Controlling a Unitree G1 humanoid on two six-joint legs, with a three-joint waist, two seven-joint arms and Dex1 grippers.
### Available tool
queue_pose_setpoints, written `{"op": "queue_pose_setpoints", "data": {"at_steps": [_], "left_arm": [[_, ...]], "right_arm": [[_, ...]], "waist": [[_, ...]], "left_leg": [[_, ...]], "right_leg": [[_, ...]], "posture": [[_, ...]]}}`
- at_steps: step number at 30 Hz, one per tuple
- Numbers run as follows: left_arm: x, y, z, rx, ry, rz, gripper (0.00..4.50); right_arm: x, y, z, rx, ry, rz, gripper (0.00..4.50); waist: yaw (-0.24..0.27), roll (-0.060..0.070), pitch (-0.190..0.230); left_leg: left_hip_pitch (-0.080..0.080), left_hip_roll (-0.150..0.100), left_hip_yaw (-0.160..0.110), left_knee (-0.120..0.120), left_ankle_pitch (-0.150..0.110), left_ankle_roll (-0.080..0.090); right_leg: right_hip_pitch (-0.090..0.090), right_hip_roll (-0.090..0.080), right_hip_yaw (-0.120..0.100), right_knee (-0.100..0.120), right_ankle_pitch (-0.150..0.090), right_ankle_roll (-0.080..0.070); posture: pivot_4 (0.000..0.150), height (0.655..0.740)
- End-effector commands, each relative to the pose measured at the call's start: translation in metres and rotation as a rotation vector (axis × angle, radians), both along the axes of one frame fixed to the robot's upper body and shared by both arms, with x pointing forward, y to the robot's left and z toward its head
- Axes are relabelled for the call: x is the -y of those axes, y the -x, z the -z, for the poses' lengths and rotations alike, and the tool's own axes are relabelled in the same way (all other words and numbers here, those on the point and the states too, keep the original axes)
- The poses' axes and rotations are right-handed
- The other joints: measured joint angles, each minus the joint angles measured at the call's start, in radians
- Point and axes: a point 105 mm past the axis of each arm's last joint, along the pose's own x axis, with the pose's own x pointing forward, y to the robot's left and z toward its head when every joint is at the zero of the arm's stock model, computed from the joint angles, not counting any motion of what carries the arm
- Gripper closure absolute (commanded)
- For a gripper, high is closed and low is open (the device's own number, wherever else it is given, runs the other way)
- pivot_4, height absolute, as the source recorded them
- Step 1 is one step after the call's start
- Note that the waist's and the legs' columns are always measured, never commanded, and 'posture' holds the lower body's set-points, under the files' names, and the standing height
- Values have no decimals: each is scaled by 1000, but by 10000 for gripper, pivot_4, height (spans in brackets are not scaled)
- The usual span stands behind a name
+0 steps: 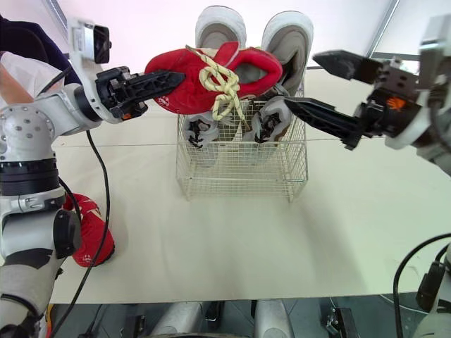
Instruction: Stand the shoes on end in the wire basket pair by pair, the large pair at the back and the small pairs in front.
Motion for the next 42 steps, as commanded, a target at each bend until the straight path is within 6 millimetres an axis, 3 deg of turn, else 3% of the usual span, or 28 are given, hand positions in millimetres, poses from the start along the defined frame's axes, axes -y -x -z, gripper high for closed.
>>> {"op": "queue_pose_setpoints", "data": {"at_steps": [1, 5, 8, 13, 22, 25, 30, 31, 33, 36, 41, 42], "left_arm": [[1, 10, -13, 53, 56, 18, 42660], [8, 13, -16, 44, 102, 43, 42660], [16, 16, -16, 37, 115, 72, 42660], [26, 22, -12, 30, 122, 101, 42660], [31, 23, -10, 27, 133, 102, 42660], [31, 23, -8, 21, 140, 99, 42660], [34, 25, -1, 9, 132, 90, 42660], [34, 25, 0, 9, 126, 82, 42660], [34, 25, 2, 2, 114, 70, 42660], [30, 19, 5, -62, 91, 50, 27500], [12, 24, 9, -1, -6, 16, 1261], [8, 24, 10, 8, -25, 12, 241]], "right_arm": [[-7, 8, 9, -98, -248, -79, 288], [-27, -5, 23, -206, -472, -118, 288], [-46, -11, 21, -228, -583, -168, 288], [-73, -8, 9, -195, -630, -264, 288], [-86, -17, -2, -188, -688, -312, 288], [-88, -20, -4, -181, -700, -317, 13065], [-90, -22, -10, -164, -730, -331, 38092], [-89, -22, -11, -162, -732, -332, 40775], [-89, -22, -12, -159, -730, -336, 41702], [-87, -22, -16, -156, -717, -332, 41702], [-74, -19, -24, -134, -606, -335, 41702], [-71, -18, -24, -132, -566, -335, 41702]], "waist": [[-3, -2, -1], [-6, -1, -1], [-6, -1, -1], [-3, -1, -1], [-3, -1, -1], [-3, -1, -1], [-3, -1, -1], [-3, -1, -1], [-3, -1, -1], [-3, -1, -1], [-4, -1, -1], [-4, -1, -1]], "left_leg": [[0, 0, 0, 0, 0, 0], [1, 1, 0, 1, 1, 1], [1, 0, 1, 1, 1, 1], [1, 0, 1, 1, 2, 1], [1, 0, 0, 1, 2, 1], [1, 0, 0, 1, 2, 0], [1, 0, 0, 1, 2, 0], [1, 0, 0, 1, 2, 0], [2, 0, 0, 1, 2, 0], [1, 0, 0, 1, 2, 0], [2, 0, 0, 0, 2, 0], [2, 0, 0, 0, 2, 0]], "right_leg": [[0, 0, 0, 0, 0, 0], [1, 0, 0, 1, -1, -1], [0, 0, 0, 1, 0, -1], [0, 1, 0, 1, 0, 0], [0, 1, 0, 2, 1, 0], [0, 2, 0, 2, 1, 0], [0, 2, 0, 2, 1, -1], [0, 2, 0, 2, 1, -1], [0, 2, 0, 2, 1, -1], [0, 2, 0, 2, 1, -1], [0, 2, 0, 2, 1, -1], [0, 2, 0, 2, 1, -1]], "posture": [[1500, 7400], [1500, 7400], [1500, 7400], [1500, 7400], [1500, 7400], [1500, 7400], [1500, 7400], [1500, 7400], [1500, 7400], [1500, 7400], [1500, 7400], [1500, 7400]]}}
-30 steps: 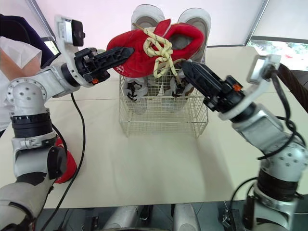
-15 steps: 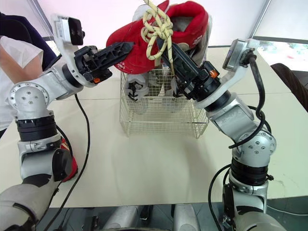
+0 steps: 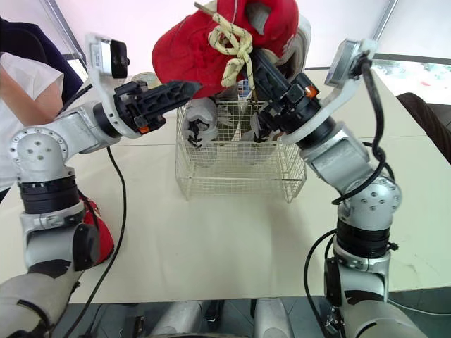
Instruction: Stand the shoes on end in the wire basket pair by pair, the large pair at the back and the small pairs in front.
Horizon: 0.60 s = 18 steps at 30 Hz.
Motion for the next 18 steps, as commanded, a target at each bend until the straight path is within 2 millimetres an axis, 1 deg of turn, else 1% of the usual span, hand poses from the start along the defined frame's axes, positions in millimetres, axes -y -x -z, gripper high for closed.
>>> {"op": "queue_pose_setpoints", "data": {"at_steps": [1, 4, 5, 7, 8, 11, 12, 14, 18], "left_arm": [[-16, 5, -4, 81, -66, -23, 241], [-36, 2, -5, 115, -130, -75, 241], [-40, 1, -5, 127, -144, -86, 241], [-43, -1, -4, 149, -164, -102, 241], [-44, -2, -4, 155, -168, -103, 241], [-42, -2, -5, 168, -153, -107, 241], [-40, -1, -4, 171, -151, -105, 241], [-39, 0, -3, 173, -152, -103, 241], [-38, 1, -2, 173, -148, -107, 241]], "right_arm": [[18, 15, -14, 110, 136, -30, 41702], [44, 20, -2, 146, 448, -37, 41702], [54, 18, 4, 157, 543, -21, 41702], [66, 13, 15, 180, 692, -8, 41702], [69, 12, 18, 189, 724, -11, 41702], [82, 3, 44, 203, 932, -57, 41702], [86, 0, 52, 208, 979, -67, 41702], [88, -6, 60, 223, 1019, -75, 41702], [90, -22, 68, 255, 1028, -41, 41702]], "waist": [[1, 0, 0], [4, 1, 1], [6, 1, 1], [4, 0, 0], [2, 0, 0], [-5, 0, 0], [-7, 0, 1], [-11, 0, 1], [-18, 0, 1]], "left_leg": [[0, 0, 0, 0, 0, 0], [-1, 0, 0, 0, 0, 0], [0, 0, 0, 0, -1, 1], [0, 0, 0, 0, -2, 0], [0, 0, 0, 0, -3, 0], [0, 0, 1, 1, -3, 0], [-1, 0, 1, 1, -3, 0], [-1, 0, 1, 1, -3, 0], [-1, 0, 1, 0, -3, -1]], "right_leg": [[0, 0, 0, 0, 0, 0], [0, 0, 0, -2, -1, -1], [1, 0, -1, -3, -2, -3], [2, -1, -1, -4, -2, -3], [2, -1, -2, -5, -2, -3], [2, -2, -1, -5, -2, -3], [2, -2, -1, -5, -2, -3], [1, -2, -1, -5, -2, -3], [0, -2, -1, -4, 0, 0]], "posture": [[1500, 7400], [1500, 7400], [1500, 7400], [1500, 7400], [1500, 7400], [1500, 7400], [1500, 7400], [1500, 7400], [1500, 7400]]}}
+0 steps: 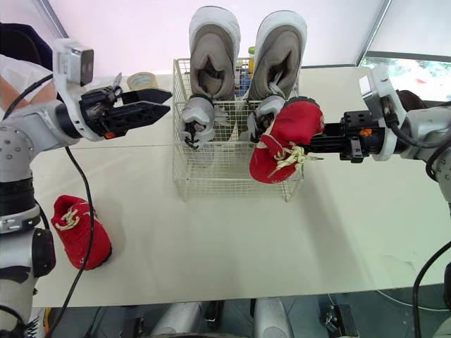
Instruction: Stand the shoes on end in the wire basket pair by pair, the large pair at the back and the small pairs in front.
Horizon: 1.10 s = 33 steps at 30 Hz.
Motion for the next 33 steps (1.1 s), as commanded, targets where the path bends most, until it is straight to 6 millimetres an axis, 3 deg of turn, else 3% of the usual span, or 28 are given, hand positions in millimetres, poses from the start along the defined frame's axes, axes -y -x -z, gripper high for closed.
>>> {"op": "queue_pose_setpoints", "data": {"at_steps": [1, 4, 14, 28, 33], "left_arm": [[0, 6, -9, 55, 8, -7, 241], [2, 7, -9, 56, 8, -4, 241], [7, 6, -8, 58, 16, -2, 241], [14, 6, -10, 66, 19, 10, 241], [14, 7, -11, 71, 22, 6, 0]], "right_arm": [[5, -13, 6, 41, 20, 33, 41702], [5, -20, 11, 52, 16, 35, 41702], [1, -22, -3, 82, -24, 23, 41702], [-8, -22, 55, -4, 66, 34, 41702], [-5, -18, 54, 19, 73, 75, 17292]], "waist": [[-2, 0, 0], [-5, 0, 0], [-3, 0, 0], [0, 0, 0], [-1, 0, 0]], "left_leg": [[0, 0, 0, 0, 0, 0], [1, 0, 0, 1, 0, 0], [1, 0, 0, 1, 0, -1], [1, 0, 0, 1, 1, -1], [1, 0, 0, 1, 1, -1]], "right_leg": [[0, 0, 0, 0, 0, 0], [1, 0, 0, 0, 0, 0], [1, 0, 0, 2, 0, 0], [0, 0, 0, 3, 0, 0], [0, 0, 0, 3, 0, 0]], "posture": [[1500, 7400], [1500, 7400], [1500, 7400], [1500, 7400], [1500, 7400]]}}
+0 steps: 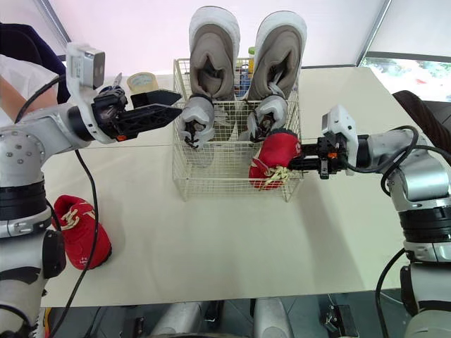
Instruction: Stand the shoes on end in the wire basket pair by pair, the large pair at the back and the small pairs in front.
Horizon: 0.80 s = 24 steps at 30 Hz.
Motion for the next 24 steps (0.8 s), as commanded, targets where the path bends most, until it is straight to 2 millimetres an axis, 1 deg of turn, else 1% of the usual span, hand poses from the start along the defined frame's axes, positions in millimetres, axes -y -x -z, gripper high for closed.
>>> {"op": "queue_pose_setpoints", "data": {"at_steps": [1, 2, 3, 4, 5, 8, 9, 10, 12, 14, 15, 16, 17, 18, 19, 20, 22, 23, 24], "left_arm": [[1, 7, -13, 64, 11, 8, 0], [2, 7, -13, 65, 12, 7, 0], [2, 7, -12, 66, 12, 7, 0], [2, 7, -12, 66, 12, 5, 0], [2, 7, -11, 66, 11, 3, 0], [1, 9, -9, 68, 1, -9, 0], [-1, 9, -8, 69, -10, -25, 0], [-6, 9, -6, 68, -36, -56, 0], [-15, 11, -5, 67, -69, -105, 0], [-22, 13, -5, 64, -88, -145, 0], [-27, 14, -4, 62, -105, -176, 0], [-32, 16, -4, 62, -118, -205, 0], [-39, 16, -4, 45, -129, -251, 0], [-46, 17, -1, 34, -158, -314, 0], [-54, 16, 2, 13, -184, -383, 0], [-59, 16, 4, -1, -201, -429, 0], [-80, 11, 13, -54, -250, -619, 0], [-87, 11, 16, -70, -264, -679, 0], [-99, 9, 20, -108, -276, -778, 0]], "right_arm": [[1, 10, -14, 80, 31, 3, 12136], [4, 13, -16, 95, 55, 13, 6732], [7, 16, -18, 109, 72, 22, 2241], [11, 18, -22, 125, 92, 35, 945], [14, 20, -24, 139, 109, 47, 945], [32, 24, -31, 188, 194, 116, 945], [39, 27, -36, 204, 211, 143, 945], [48, 31, -43, 227, 234, 178, 945], [59, 37, -53, 258, 262, 218, 945], [63, 43, -60, 278, 273, 233, 945], [63, 45, -69, 305, 264, 237, 945], [61, 47, -78, 332, 248, 234, 945], [55, 49, -92, 369, 215, 210, 945], [43, 52, -106, 411, 172, 159, 945], [29, 56, -116, 441, 138, 97, 945], [20, 58, -121, 457, 118, 55, 945], [-5, 66, -132, 460, 32, -81, 945], [-12, 69, -135, 455, 7, -122, 945], [-20, 72, -136, 444, -11, -172, 945]], "waist": [[0, 0, 0], [1, 0, 0], [3, 0, 0], [3, 0, 0], [7, 0, 0], [17, 0, 0], [20, 0, 0], [21, 0, 0], [21, 0, 0], [19, 0, 0], [19, 0, 0], [18, 0, 0], [15, 1, 0], [14, 2, 1], [10, 4, 1], [6, 4, 2], [2, 2, 1], [-1, 1, 1], [-1, 1, 2]], "left_leg": [[0, 0, 0, 0, 0, 0], [0, 0, 0, 0, 0, 0], [0, 0, 0, 0, 0, 0], [0, 0, 0, 1, 0, 0], [0, 0, 0, 1, 0, 0], [0, 0, 0, 2, 0, 0], [0, 0, 0, 2, 0, 0], [0, 0, 0, 2, 0, 0], [0, 0, 0, 1, 0, 0], [0, 0, 0, 0, 0, 0], [0, 0, 0, 0, 0, 0], [0, 0, 0, 0, 0, 0], [0, 0, 0, 0, 0, 0], [0, 1, 0, 0, 0, 0], [0, 0, 0, 0, 0, 0], [0, 1, 1, 0, 0, 0], [1, 1, 0, -1, 0, 0], [1, 2, 0, -1, 0, 0], [1, 2, 0, -1, 0, 0]], "right_leg": [[0, 0, 0, 0, 0, 0], [0, 0, 0, 0, 0, 0], [0, 0, 0, 0, 0, 0], [0, 0, 0, 0, 0, 0], [0, 0, 0, 0, 0, 0], [1, 0, 0, 0, 0, 0], [1, 0, 0, 0, 0, 0], [1, 0, 0, 0, 0, 0], [0, 0, 0, 0, 0, 0], [0, 0, 0, 0, 0, 0], [0, 0, 0, 0, 0, 0], [0, 0, 0, 0, -1, -1], [0, 0, 0, 0, -2, -3], [0, 0, 0, 0, -2, -3], [0, 0, 1, 0, -2, -4], [0, 0, 1, 0, -2, -4], [0, 0, 0, 0, -2, -4], [0, 0, 0, 0, -2, -4], [0, 0, 0, 0, -2, -4]], "posture": [[1500, 7400], [1500, 7400], [1500, 7400], [1500, 7400], [1500, 7400], [1500, 7400], [1500, 7400], [1500, 7400], [1500, 7400], [1500, 7400], [1500, 7400], [1500, 7400], [1500, 7400], [1500, 7400], [1500, 7400], [1500, 7400], [1500, 7400], [1500, 7400], [1500, 7400]]}}
